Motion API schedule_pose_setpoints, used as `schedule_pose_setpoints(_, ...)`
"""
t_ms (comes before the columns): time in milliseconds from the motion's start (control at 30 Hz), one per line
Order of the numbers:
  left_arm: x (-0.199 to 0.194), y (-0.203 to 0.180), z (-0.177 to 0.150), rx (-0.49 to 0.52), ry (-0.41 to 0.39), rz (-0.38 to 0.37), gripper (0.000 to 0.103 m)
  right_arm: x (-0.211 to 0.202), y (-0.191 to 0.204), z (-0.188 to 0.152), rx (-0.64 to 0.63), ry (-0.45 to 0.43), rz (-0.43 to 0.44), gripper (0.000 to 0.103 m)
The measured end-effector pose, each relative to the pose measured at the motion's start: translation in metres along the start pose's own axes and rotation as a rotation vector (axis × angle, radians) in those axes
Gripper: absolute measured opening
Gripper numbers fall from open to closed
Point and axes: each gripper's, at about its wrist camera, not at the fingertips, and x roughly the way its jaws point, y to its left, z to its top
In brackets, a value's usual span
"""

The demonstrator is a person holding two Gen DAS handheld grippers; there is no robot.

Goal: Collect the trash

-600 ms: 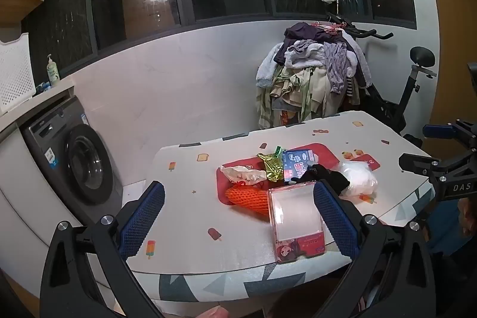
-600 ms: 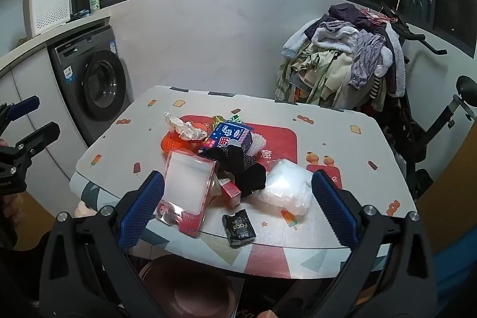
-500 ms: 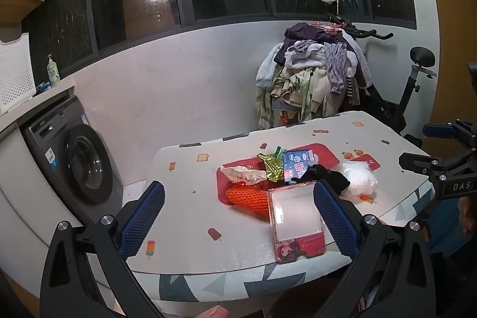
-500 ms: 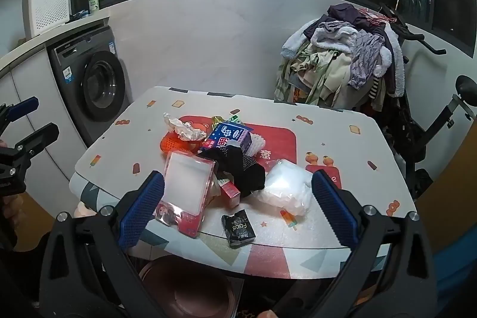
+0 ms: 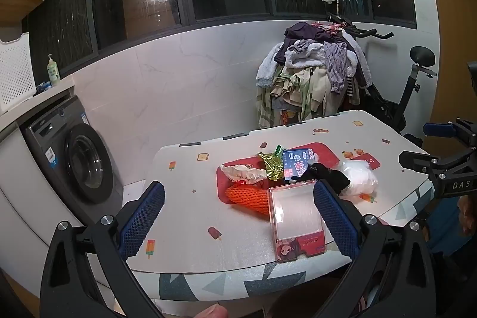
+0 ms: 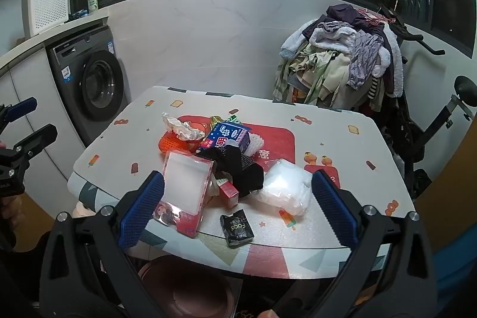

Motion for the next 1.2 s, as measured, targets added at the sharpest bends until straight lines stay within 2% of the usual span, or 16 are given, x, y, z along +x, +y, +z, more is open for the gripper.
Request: schedule_pose_setpoints(1200,0.0004,0.0000,0.0001,0.002,-0.003,0.002,0.098,-0.0028,-0.0004,0.0016,-0.005,-0.004,-0.004,0.097)
